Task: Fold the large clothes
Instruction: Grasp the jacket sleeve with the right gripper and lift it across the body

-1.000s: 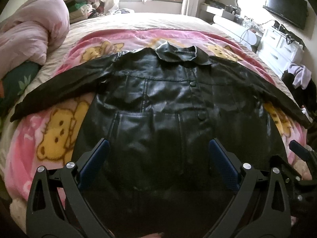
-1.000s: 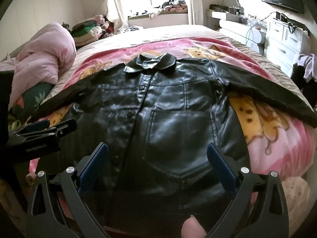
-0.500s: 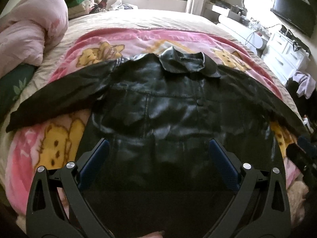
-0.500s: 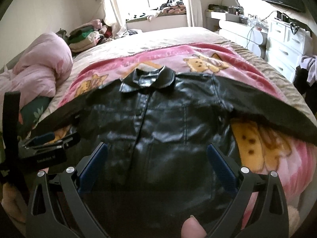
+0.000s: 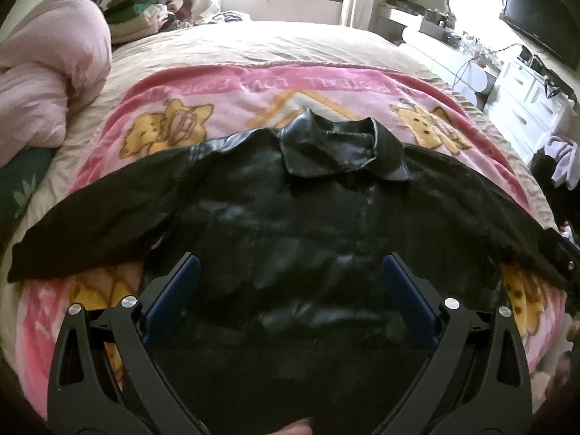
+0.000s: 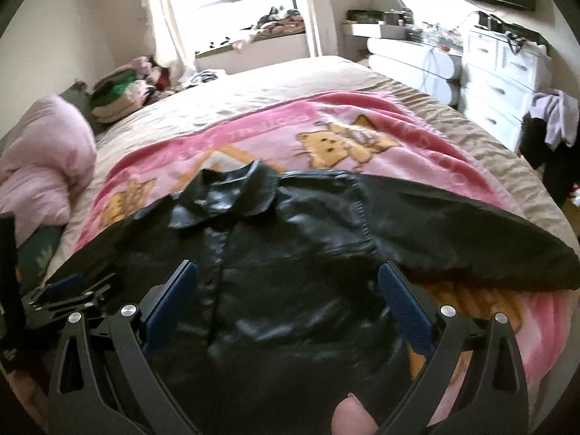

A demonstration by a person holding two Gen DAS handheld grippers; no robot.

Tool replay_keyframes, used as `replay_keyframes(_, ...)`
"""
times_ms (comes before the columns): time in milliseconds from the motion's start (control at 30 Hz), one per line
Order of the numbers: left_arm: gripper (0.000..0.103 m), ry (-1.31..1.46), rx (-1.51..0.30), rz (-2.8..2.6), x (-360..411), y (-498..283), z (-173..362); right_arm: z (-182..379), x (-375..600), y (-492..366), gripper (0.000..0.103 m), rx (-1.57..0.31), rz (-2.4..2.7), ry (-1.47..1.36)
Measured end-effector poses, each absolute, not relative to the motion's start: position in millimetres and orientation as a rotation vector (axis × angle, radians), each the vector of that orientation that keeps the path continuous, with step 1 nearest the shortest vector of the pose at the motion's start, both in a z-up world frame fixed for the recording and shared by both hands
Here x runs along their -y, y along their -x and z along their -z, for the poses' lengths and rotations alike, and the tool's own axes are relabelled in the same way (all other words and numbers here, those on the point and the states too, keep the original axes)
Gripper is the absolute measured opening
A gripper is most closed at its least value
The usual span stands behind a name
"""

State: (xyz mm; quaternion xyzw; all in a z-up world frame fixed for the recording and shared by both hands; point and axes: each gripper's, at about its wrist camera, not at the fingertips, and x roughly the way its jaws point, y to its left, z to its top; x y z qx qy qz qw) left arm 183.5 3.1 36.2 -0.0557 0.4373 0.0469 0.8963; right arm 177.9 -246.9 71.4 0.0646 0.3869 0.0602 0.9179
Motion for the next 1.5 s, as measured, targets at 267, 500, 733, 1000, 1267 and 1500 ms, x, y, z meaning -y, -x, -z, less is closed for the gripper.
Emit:
replay_keyframes(267,0.094,0.089,-0.954,-0.019,29,-220,-19,-40,303,-214,0.099,-0.789,0.051,-0.186)
replay_keyframes(500,0.094,0.095,-0.973,0.051,55,-240,-2,-17,355,-226,0.099,-0.815,0.164,-0.247)
replay_keyframes(733,0.094,0.073,-1.0,0.075,82,-257,14,-12,410,-222,0.099,-0.805,0.293,-0.362)
replay_keyframes(1000,0.094,0.051,-1.021,0.096,112,-274,31,-10,474,-208,0.099,-0.764,0.458,-0.488)
replay_keyframes(1267,0.094,0.03,-1.037,0.096,128,-288,42,3,532,-188,0.099,-0.734,0.637,-0.65)
replay_keyframes(1500,0.094,0.006,-1.037,0.098,139,-297,46,22,576,-165,0.099,-0.707,0.768,-0.842)
